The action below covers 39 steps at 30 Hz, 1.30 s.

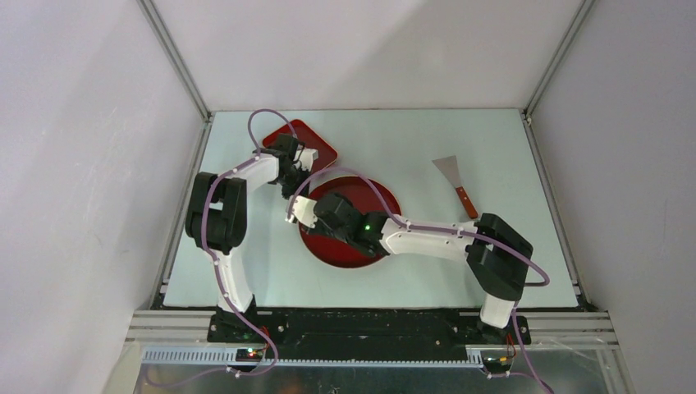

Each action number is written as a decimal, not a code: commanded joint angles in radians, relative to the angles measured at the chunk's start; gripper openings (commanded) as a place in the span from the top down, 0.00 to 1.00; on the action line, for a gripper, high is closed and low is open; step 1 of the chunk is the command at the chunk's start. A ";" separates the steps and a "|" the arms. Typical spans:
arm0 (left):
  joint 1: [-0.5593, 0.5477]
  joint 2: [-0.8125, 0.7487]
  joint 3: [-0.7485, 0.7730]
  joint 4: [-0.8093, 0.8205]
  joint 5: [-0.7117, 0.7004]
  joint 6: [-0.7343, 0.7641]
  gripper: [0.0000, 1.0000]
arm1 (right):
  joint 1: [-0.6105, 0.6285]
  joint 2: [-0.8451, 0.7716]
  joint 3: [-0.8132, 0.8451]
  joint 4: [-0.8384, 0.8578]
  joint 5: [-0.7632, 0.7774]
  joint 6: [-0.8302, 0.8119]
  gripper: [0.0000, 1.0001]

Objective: Roll out the dumpling wrappers from the dough
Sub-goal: Flatten out the dough on the work surface.

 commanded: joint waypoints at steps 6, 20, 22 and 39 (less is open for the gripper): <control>0.000 0.046 0.012 -0.003 -0.029 -0.013 1.00 | -0.028 0.073 0.096 0.041 -0.088 0.002 1.00; 0.000 0.045 0.012 -0.006 -0.023 -0.010 1.00 | -0.069 0.006 -0.181 -0.034 -0.363 -0.154 1.00; 0.000 0.046 0.012 -0.005 -0.024 -0.011 1.00 | -0.060 -0.013 -0.212 -0.061 -0.384 -0.174 1.00; 0.000 0.045 0.012 -0.005 -0.024 -0.013 1.00 | -0.055 -0.031 -0.347 -0.148 -0.443 -0.177 1.00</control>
